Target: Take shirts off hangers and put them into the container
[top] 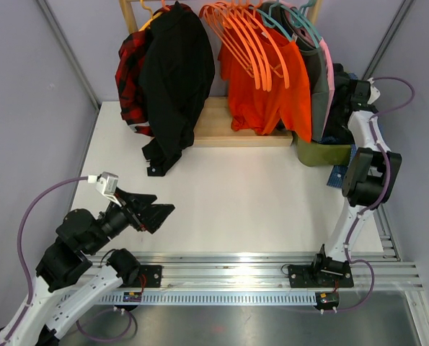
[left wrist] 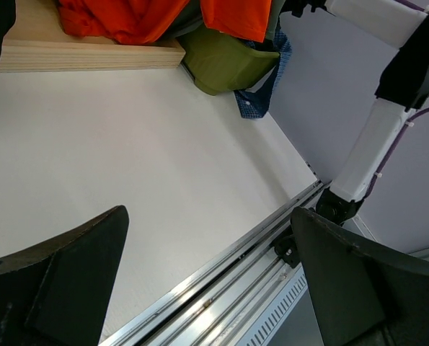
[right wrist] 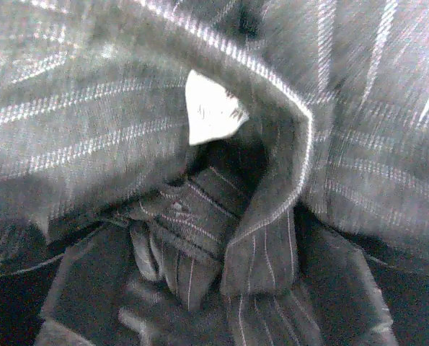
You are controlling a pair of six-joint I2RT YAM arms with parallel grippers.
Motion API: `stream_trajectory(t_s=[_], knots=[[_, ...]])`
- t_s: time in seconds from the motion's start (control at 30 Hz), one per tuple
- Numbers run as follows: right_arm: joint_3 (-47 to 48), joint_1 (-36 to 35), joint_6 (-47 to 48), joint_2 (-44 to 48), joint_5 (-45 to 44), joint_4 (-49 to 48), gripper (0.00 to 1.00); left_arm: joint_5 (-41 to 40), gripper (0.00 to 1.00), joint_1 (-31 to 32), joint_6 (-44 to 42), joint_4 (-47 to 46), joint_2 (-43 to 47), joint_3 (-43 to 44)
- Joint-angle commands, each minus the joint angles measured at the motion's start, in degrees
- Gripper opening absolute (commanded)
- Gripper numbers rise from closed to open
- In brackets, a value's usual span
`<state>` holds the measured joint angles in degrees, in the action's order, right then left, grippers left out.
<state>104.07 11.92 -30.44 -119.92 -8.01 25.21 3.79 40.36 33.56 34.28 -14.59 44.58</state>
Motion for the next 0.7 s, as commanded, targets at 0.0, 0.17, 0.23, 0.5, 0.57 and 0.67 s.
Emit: stream_trajectory(t_s=[0.0, 0.17, 0.23, 0.5, 0.57, 0.67], knots=[[-3.00, 0.56, 2.66, 9.77, -0.52, 3.19, 1.00, -0.80, 0.99, -0.02, 0.19, -1.32, 0.00, 0.16], [-1.59, 0.47, 3.71, 18.30, 0.36, 1.95, 0.99, -0.28, 0.99, 0.07, -0.43, -2.11, -1.76, 0.69], [-2.82, -0.23, 3.89, 23.12, -0.16, 1.51, 0.99, -0.28, 0.99, -0.02, -0.51, -2.20, -2.37, 0.95], [-8.70, -10.15, 8.45, 45.08, 4.90, 2.39, 1.00, -0.36, 0.99, -0.02, -1.30, -3.17, -4.04, 1.83], [-11.24, -17.75, 9.43, 48.97, 10.63, 2.47, 1.00, 0.07, 0.99, -0.02, -1.30, -3.69, -5.09, 1.74], [-16.33, -24.03, 5.92, 56.27, 19.59, -0.68, 0.99, 1.03, 0.99, -0.02, -1.31, -5.01, -6.32, 1.83]])
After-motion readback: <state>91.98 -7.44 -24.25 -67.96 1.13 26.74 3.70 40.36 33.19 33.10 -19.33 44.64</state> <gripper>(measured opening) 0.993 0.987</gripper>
